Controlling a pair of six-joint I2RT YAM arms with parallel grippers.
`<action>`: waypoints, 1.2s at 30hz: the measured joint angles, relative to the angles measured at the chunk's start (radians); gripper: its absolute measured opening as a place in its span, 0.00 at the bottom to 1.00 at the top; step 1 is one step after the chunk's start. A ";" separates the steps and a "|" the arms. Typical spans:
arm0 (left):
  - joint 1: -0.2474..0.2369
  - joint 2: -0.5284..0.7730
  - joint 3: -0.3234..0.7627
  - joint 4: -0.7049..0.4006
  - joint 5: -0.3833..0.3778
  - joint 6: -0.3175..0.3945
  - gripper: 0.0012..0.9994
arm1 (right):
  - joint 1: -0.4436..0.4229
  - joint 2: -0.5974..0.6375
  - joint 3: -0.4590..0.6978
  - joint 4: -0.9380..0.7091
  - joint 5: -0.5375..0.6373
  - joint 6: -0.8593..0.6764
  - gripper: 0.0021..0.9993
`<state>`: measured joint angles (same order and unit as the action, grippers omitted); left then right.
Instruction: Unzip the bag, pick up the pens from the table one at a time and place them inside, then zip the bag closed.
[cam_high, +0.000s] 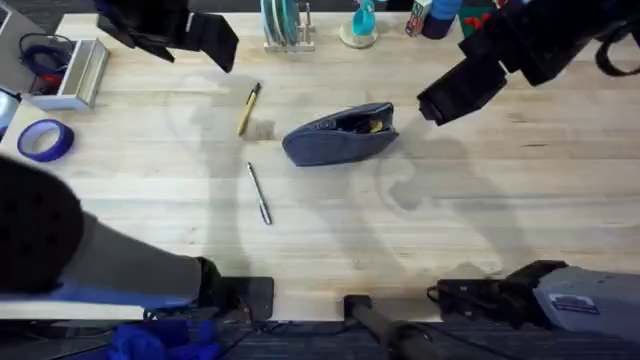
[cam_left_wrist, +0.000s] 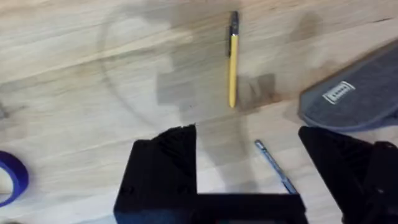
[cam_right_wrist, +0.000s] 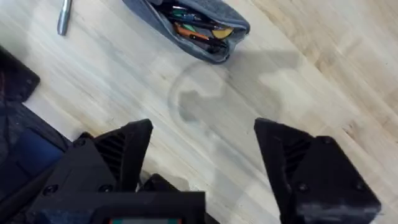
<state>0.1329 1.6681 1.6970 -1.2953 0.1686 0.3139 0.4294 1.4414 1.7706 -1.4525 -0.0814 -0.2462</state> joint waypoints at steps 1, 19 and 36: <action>-0.005 0.016 0.000 0.009 -0.009 0.001 1.00 | 0.000 0.000 0.000 0.000 0.000 0.000 1.00; -0.070 0.254 0.000 0.144 -0.086 -0.009 1.00 | 0.000 0.000 0.000 0.000 0.000 0.000 1.00; -0.113 0.411 0.000 0.172 -0.110 -0.038 1.00 | 0.000 0.000 0.000 -0.019 0.000 0.000 1.00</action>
<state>0.0201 2.0788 1.6970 -1.1235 0.0586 0.2760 0.4294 1.4414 1.7706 -1.4712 -0.0814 -0.2462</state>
